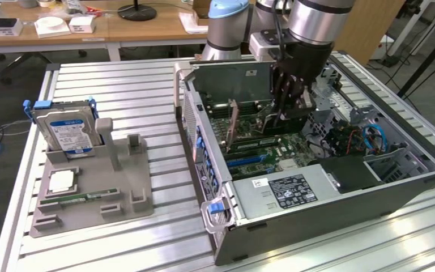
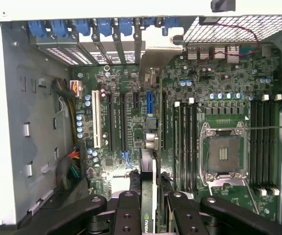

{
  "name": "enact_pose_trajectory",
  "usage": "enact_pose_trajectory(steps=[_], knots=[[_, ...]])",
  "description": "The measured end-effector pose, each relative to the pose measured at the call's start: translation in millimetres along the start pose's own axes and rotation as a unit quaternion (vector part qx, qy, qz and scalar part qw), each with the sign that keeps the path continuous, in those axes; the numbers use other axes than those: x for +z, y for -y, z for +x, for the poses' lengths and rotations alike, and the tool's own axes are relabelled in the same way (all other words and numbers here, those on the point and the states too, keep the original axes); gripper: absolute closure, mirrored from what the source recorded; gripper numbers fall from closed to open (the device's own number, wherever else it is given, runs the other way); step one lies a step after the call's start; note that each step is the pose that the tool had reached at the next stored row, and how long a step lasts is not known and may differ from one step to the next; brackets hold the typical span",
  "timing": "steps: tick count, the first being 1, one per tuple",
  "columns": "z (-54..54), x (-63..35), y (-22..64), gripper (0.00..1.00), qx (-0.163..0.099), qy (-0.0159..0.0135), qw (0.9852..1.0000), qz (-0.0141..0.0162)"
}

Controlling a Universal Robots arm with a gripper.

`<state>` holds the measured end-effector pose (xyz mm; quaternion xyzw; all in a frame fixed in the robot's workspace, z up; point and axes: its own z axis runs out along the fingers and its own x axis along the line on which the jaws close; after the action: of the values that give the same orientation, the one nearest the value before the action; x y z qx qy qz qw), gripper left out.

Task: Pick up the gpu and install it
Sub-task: 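Insert the gpu into the slot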

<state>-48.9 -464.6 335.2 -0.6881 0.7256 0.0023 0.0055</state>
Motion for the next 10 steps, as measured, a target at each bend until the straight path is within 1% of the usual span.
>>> enact_pose_trajectory(steps=[10], knots=[[0.5, 18.1, -3.8, 0.74, 0.000, 0.0000, 1.0000, 0.0000]])
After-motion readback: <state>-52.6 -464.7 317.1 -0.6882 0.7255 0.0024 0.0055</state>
